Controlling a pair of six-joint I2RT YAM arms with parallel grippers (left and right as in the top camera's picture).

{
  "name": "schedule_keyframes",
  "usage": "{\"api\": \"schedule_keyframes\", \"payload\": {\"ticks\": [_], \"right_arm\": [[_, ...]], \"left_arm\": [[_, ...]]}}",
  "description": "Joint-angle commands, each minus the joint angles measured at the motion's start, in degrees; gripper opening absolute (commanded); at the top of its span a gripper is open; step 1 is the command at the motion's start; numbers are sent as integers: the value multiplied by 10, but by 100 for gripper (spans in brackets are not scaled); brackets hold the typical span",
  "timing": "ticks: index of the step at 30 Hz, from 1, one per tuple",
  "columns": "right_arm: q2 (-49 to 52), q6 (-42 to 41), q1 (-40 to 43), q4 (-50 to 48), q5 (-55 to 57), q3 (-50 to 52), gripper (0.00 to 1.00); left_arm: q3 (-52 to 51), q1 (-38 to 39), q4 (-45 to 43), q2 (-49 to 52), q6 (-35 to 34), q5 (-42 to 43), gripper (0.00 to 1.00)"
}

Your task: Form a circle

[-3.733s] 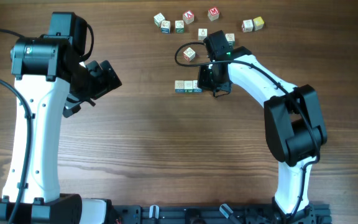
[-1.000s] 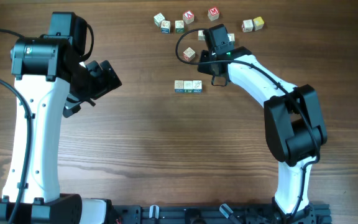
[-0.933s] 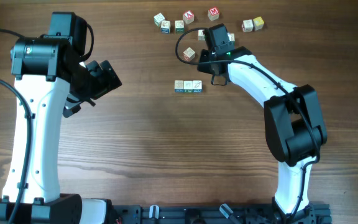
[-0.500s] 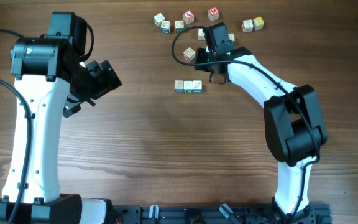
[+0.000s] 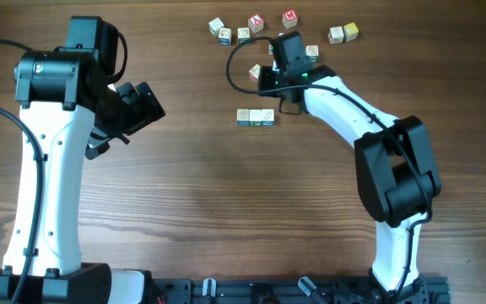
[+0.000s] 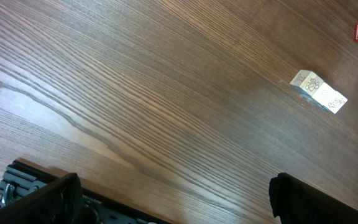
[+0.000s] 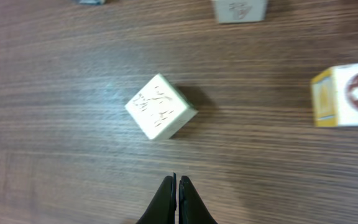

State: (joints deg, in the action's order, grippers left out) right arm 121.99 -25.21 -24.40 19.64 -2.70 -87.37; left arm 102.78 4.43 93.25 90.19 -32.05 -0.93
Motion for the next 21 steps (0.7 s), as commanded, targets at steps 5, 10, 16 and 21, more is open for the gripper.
{"api": "schedule_keyframes", "payload": {"ticks": [5,10,16,21], "right_arm": [[5,10,-17,3,29,1,5],[5,-2,-17,15,29,1,5],[5,-7,-17,59,27,-15,5],[5,-21,-17,78,27,-15,4]], "left_arm": [[-2,0,0,-4,-4,3,100],[-2,0,0,-4,-4,3,100],[-2,0,0,-4,-4,3,100],[-2,0,0,-4,-4,3,100]]}}
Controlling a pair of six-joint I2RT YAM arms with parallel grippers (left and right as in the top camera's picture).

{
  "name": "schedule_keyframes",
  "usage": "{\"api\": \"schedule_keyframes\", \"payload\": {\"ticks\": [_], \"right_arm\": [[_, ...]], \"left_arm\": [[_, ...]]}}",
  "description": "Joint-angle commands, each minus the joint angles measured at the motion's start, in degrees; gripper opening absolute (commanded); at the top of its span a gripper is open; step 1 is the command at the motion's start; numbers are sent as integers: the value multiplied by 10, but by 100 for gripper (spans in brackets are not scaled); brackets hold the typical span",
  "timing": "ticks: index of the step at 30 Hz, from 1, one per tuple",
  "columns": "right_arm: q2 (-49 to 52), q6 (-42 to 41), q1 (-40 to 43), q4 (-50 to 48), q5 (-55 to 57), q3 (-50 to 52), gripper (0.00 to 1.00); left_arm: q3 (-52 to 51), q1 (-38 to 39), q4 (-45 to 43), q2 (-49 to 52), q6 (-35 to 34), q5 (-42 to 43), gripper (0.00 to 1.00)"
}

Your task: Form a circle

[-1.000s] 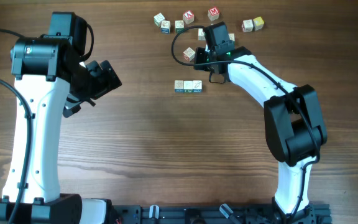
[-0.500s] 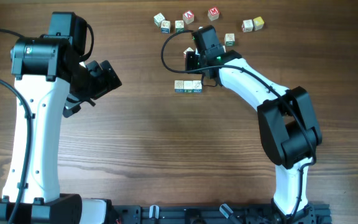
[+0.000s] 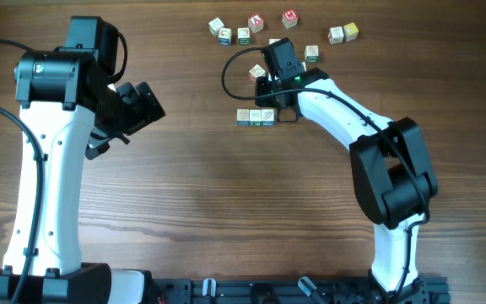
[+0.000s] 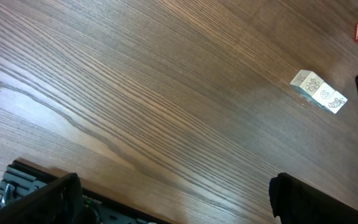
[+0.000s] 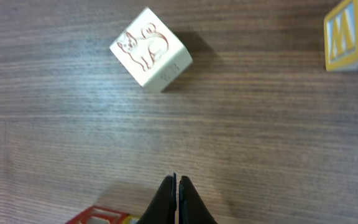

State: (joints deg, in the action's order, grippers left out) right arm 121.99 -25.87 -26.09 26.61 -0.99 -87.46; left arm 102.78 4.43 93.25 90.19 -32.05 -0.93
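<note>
Several small picture blocks lie scattered at the table's far side, among them a red M block (image 3: 290, 17) and a yellowish one (image 3: 351, 31). Three pale blocks form a short row (image 3: 256, 116), which shows in the left wrist view too (image 4: 319, 92). My right arm (image 3: 327, 95) reaches over this group. Its gripper (image 5: 176, 185) is shut on nothing, just above the wood. A cat block (image 5: 151, 48) lies ahead of it, a yellow W block (image 5: 348, 38) far right, a red-edged block (image 5: 98, 218) beside its left finger. My left gripper (image 4: 176, 205) hangs open well to the left (image 3: 137, 105).
The black rail (image 3: 294, 291) runs along the table's near edge, with both arm bases on it. The right arm's cable (image 3: 230, 72) loops out beside the blocks. Bare wood (image 3: 226, 203) fills the middle and near part of the table.
My right gripper has moved a little left and nearer the three-block row, still shut. Its black wrist now shows at the right edge of the left wrist view. The left arm stayed put.
</note>
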Motion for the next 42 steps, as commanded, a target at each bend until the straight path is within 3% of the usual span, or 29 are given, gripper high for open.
{"api": "schedule_keyframes", "payload": {"ticks": [1,42], "right_arm": [[5,-17,0,10,10,-14,5],[5,-28,0,42,-16,-14,5]], "left_arm": [[-2,0,0,-4,-4,3,100],[-2,0,0,-4,-4,3,100]]}}
